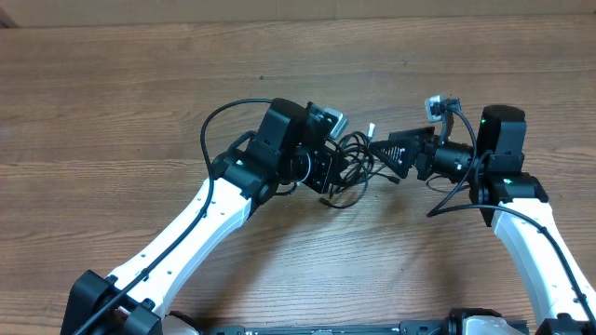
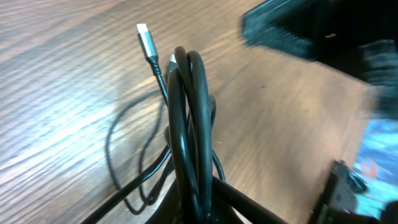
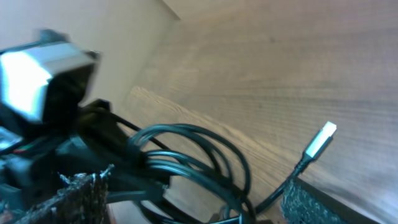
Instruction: Untangle cables
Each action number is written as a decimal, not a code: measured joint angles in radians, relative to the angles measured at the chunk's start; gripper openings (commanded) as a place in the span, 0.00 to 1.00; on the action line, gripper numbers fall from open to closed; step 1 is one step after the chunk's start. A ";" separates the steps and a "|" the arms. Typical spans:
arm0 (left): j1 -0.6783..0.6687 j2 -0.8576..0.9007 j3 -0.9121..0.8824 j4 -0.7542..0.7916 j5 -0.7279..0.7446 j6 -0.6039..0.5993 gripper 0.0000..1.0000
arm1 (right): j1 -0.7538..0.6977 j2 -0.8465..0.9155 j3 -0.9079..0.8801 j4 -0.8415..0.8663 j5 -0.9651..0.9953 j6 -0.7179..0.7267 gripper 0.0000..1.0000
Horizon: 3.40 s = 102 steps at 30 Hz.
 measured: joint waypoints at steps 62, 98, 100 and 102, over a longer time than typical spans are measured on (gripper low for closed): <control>-0.006 0.000 0.000 -0.006 0.179 0.179 0.04 | 0.168 0.000 0.000 -0.077 -0.373 -0.650 0.84; -0.012 0.002 -0.014 -0.003 0.240 0.190 0.04 | 0.150 0.000 0.004 -0.067 -0.289 -0.663 0.04; -0.012 0.002 -0.014 -0.007 0.212 0.190 0.04 | 0.150 0.000 0.004 -0.071 -0.285 -0.660 0.04; -0.013 0.002 -0.014 -0.007 0.178 0.190 0.04 | 0.151 0.000 0.004 -0.082 -0.290 -0.657 0.04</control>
